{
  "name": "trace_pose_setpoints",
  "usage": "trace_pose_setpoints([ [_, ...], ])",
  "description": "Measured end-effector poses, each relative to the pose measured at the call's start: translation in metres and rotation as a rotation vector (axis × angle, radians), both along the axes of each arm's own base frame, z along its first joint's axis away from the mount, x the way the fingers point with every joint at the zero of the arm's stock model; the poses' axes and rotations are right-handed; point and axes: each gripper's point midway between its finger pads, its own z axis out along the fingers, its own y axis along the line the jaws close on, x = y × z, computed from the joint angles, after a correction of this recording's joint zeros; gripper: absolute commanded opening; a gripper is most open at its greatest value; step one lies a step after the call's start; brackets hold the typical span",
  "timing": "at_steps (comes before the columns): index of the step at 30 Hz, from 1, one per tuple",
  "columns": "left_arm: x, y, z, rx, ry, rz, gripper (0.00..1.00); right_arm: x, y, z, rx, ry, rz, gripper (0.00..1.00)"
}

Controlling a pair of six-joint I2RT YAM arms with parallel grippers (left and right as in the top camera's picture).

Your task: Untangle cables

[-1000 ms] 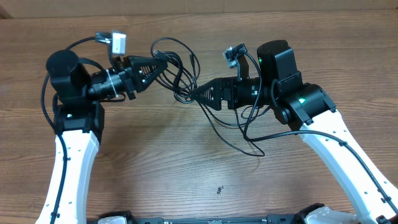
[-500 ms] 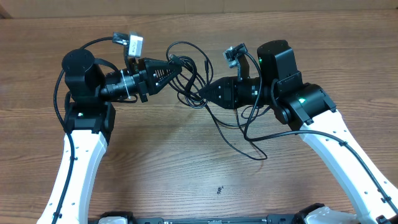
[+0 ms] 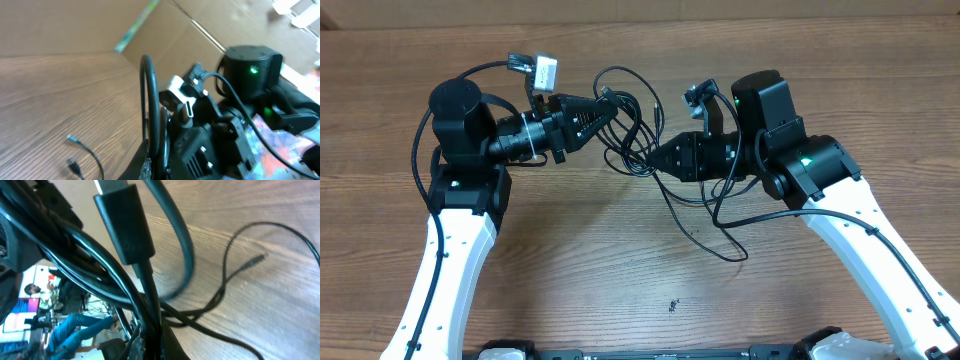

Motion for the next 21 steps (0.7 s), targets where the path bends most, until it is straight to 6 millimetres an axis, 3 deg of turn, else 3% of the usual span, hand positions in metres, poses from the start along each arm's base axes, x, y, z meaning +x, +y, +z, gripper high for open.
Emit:
trace_pose_setpoints([
  [10, 0.01, 0.009, -0.018, 0.018, 0.112, 0.083, 0.04, -0.01, -0.014, -0.02, -0.081, 0.163, -0.092, 0.04],
  [13, 0.024, 0.025, -0.017, 0.026, 0.088, 0.174, 0.04, -0.016, -0.022, -0.034, -0.133, 0.245, -0.145, 0.04],
  [16, 0.035, 0.041, -0.018, 0.032, 0.086, 0.249, 0.04, -0.012, -0.026, -0.038, -0.149, 0.279, -0.206, 0.04],
  [21, 0.037, 0.042, -0.019, 0.035, 0.086, 0.262, 0.04, 0.005, -0.025, -0.031, -0.116, 0.252, -0.278, 0.04],
])
